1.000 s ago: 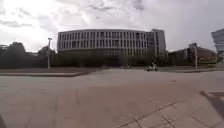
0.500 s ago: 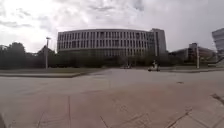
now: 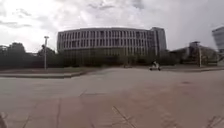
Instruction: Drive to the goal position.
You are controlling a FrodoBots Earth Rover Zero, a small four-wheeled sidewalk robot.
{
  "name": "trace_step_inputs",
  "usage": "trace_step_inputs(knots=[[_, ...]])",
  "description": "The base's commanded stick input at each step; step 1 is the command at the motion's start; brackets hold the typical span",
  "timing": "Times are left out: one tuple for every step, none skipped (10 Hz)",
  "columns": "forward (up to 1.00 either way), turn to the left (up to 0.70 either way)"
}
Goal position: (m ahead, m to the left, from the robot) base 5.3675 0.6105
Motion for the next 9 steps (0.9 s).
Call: trace_step_inputs(knots=[[0.7,-0.01],[0.7,-0.01],[0.7,-0.01],[0.7,-0.01],[0.7,-0.01],[0.7,-0.01],[0.7,-0.01],[0.7,-0.01],[0.7,-0.01]])
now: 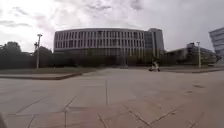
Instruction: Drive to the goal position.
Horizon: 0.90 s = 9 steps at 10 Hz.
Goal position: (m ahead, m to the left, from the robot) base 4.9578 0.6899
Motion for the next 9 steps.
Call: trace_step_inputs(knots=[[0.7,-0.01],[0.7,-0.01],[0.7,-0.01],[0.7,-0.01],[0.7,-0.01],[0.7,-0.01],[0.7,-0.01],[0.7,-0.01],[0.7,-0.01]])
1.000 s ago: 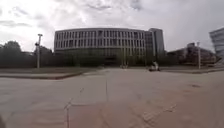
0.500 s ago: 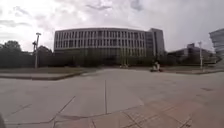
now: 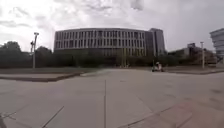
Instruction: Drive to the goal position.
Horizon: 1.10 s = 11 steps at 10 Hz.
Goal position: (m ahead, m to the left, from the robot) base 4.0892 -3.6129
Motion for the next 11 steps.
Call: trace_step_inputs(knots=[[0.7,-0.01],[0.7,-0.01],[0.7,-0.01],[0.7,-0.01],[0.7,-0.01],[0.7,-0.01],[0.7,-0.01],[0.7,-0.01],[0.7,-0.01],[0.7,-0.01],[0.7,-0.01]])
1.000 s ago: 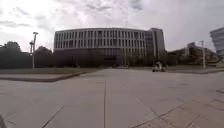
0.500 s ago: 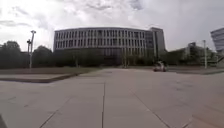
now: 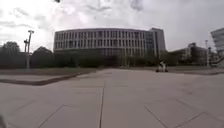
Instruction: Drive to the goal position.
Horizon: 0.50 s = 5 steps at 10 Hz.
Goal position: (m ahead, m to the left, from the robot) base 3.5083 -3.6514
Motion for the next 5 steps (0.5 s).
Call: trace_step_inputs(knots=[[0.7,-0.01],[0.7,-0.01],[0.7,0.01],[0.7,0.03],[0.7,0.19]])
